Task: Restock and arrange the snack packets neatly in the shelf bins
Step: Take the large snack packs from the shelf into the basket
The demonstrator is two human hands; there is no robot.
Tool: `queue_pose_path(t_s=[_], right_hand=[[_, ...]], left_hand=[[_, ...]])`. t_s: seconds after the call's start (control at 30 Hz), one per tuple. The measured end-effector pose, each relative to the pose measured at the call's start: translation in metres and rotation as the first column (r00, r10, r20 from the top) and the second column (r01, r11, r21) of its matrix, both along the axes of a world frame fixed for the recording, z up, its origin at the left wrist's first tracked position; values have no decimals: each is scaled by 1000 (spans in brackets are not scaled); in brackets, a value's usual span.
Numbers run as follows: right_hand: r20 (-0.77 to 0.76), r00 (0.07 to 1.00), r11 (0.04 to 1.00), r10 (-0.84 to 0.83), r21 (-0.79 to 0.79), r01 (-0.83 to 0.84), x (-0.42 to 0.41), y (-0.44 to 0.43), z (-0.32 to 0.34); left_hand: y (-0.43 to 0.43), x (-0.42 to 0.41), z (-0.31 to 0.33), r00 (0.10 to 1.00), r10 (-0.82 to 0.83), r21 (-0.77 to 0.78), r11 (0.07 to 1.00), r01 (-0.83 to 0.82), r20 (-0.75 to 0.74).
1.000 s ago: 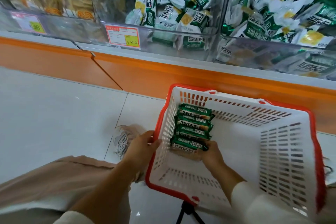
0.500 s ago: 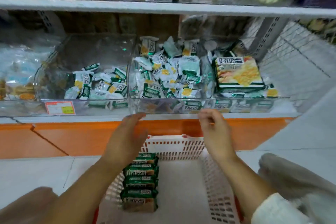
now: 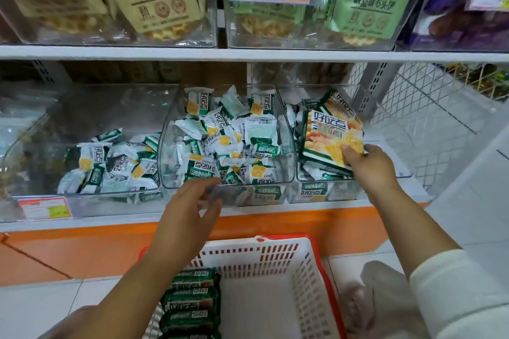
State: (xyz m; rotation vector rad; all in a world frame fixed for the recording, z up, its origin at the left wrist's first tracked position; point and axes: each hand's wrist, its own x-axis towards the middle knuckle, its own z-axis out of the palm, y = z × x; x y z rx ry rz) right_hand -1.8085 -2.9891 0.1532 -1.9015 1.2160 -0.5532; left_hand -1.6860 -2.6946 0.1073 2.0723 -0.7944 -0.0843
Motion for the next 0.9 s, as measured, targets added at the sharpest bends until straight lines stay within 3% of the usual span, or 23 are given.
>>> queue_pose_path(t_s=[0.17,0.3,0.4,0.47,0.57,0.6,0.7,0.77,0.9], right_hand=[[203,979,992,-27,124,2,-5,-2,1],[409,912,989,-40,148,-23,-15,13,19],[464,885,981,35,155,-120,-24,36,33],[421,894,960,151,153,-235,-26,59,34],[374,877,907,303,171,-386,-16,97,25],[346,872,897,345,152,-415,-10,106,22],[271,867,890,418,71,-451,10,104,16],[284,894,934,347,-23,-355,24,82,21],[334,942,975,35,-220,42,45,-3,20]], left_hand=[[-10,-5,0,999,-30,-28,999,29,-21],[-15,-12,5,995,-58,-47,997,54,-76],[-16,-19,18,977,-96,-54,995,87,-192],[-18,-18,23,878,-188,-156,979,131,-441],[-22,-11,24,614,-345,-385,920,72,-709],[-25,-9,25,579,-350,-419,908,16,-736],[-35,1,27,601,-268,-441,884,-158,-753],[-38,8,27,635,-231,-434,882,-184,-737],[-40,17,25,707,-168,-402,898,-177,-687]])
